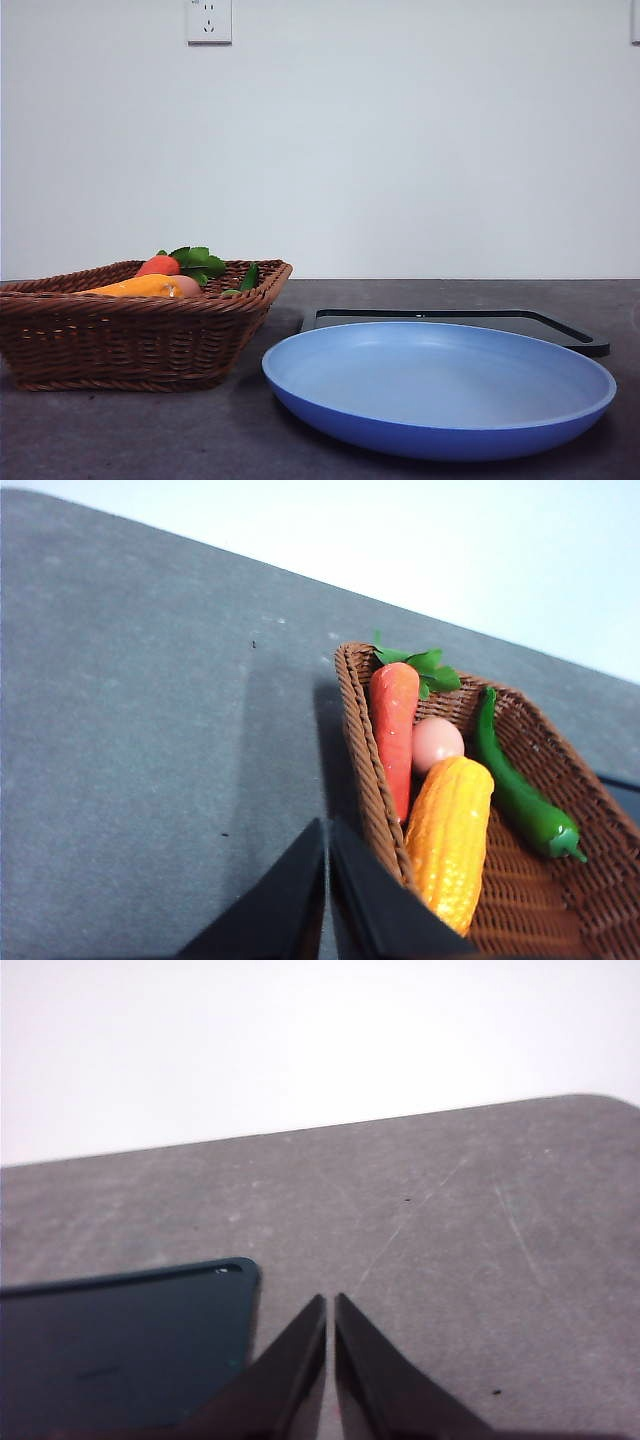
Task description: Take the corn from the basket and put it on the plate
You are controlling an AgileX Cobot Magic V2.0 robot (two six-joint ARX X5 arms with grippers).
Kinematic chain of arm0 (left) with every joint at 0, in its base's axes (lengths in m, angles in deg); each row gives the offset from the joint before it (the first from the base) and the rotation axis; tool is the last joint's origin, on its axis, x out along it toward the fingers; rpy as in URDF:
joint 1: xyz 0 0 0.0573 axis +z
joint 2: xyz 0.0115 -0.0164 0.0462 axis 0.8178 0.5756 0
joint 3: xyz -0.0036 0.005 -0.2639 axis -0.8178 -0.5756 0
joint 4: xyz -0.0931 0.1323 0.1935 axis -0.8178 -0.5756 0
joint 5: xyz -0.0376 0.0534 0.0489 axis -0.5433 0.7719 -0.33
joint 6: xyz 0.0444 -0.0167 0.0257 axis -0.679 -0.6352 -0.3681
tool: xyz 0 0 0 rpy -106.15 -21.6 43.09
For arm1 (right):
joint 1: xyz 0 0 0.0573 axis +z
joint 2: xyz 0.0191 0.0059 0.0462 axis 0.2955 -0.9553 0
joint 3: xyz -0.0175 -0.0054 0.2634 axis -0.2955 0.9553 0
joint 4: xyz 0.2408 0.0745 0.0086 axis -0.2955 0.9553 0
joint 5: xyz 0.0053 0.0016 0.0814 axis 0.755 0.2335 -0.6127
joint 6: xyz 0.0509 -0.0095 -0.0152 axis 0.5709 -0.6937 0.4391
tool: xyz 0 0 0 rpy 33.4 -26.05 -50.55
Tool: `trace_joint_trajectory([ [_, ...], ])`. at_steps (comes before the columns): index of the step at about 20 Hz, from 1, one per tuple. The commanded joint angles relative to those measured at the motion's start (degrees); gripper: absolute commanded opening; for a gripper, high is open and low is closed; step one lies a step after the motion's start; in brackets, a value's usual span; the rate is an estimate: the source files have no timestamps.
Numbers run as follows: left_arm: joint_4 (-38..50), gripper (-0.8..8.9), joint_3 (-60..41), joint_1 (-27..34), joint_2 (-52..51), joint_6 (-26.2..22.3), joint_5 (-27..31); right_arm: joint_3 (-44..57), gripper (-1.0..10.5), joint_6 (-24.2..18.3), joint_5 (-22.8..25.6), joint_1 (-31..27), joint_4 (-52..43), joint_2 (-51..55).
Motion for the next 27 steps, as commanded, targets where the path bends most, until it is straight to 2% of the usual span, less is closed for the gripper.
trace_joint_trajectory([
  [1, -0.3, 0.07, -0.7, 0.1, -0.1, 2.4, 0.0, 0.1, 0.0, 5.6, -0.3, 0.0, -0.7, 0.1],
  [6, -0.3, 0.07, 1.8, 0.1, -0.1, 5.1, -0.1, -1.3, 0.0, 11.3, -6.5, 0.0, -0.6, 0.1],
  [11, -3.0, 0.07, 6.8, 0.1, 0.6, 5.3, -1.4, -5.7, 0.0, 15.0, -7.5, 0.0, -0.1, 0.0],
  [15, -5.1, 0.07, 12.0, 0.1, 3.2, 5.1, -3.6, -12.3, 0.0, 15.1, -7.5, 0.0, 4.9, -2.0],
  [17, -5.9, 0.07, 14.6, 0.1, 5.0, 4.9, -4.0, -15.5, 0.0, 14.6, -7.8, 0.0, 7.4, -3.7],
  [21, -8.8, 0.07, 20.3, 0.1, 10.1, 2.6, -7.6, -22.1, 0.0, 10.7, -9.6, 0.0, 12.7, -8.0],
  [27, -17.9, 0.07, 29.8, 0.1, 20.3, -4.8, -12.9, -30.6, 0.0, 3.5, -17.0, 0.0, 21.9, -16.3],
])
